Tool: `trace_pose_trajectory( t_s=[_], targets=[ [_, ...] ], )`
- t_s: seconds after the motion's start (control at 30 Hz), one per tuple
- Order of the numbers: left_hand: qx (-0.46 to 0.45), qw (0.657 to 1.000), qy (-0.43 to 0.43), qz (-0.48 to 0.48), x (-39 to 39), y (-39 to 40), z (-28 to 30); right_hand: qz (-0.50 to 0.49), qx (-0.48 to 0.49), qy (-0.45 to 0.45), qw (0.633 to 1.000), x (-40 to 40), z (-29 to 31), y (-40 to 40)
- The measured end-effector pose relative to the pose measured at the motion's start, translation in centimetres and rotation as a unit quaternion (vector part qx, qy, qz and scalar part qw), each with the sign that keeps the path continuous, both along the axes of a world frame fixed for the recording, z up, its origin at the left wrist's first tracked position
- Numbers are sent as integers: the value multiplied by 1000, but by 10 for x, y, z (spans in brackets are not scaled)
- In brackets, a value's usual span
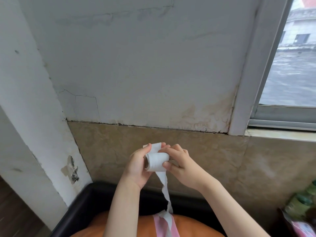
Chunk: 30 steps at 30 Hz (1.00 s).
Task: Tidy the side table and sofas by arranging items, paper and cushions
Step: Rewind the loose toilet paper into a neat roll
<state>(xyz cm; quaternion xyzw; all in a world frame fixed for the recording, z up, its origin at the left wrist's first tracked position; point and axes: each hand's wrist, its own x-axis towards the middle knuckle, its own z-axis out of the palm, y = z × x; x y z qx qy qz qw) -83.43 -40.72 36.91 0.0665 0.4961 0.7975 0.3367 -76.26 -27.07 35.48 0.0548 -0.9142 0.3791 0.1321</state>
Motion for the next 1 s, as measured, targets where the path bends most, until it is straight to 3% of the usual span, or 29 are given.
trace_pose_trajectory(
  t_s=[0.1,0.33,0.5,0.6,0.7,0.83,1.0],
  targets=[
    [-16,999,13,-27,3,4,1,-4,6,-59,998,2,3,6],
    [-32,992,119,-14,11,14,-1,-64,-66,-8,996,-1,2,6],
    [-62,992,79,75,11,18,-2,-95,54,144,984,-1,-7,9],
    [-49,993,24,104,8,24,0,-57,148,164,974,-4,-10,6],
    [-32,995,14,92,10,33,1,-78,152,182,968,-5,-11,13],
    [11,998,18,58,14,42,0,-57,152,139,977,3,-6,29],
    [14,999,4,40,23,59,-1,-43,64,33,996,22,3,46]
  ],
)
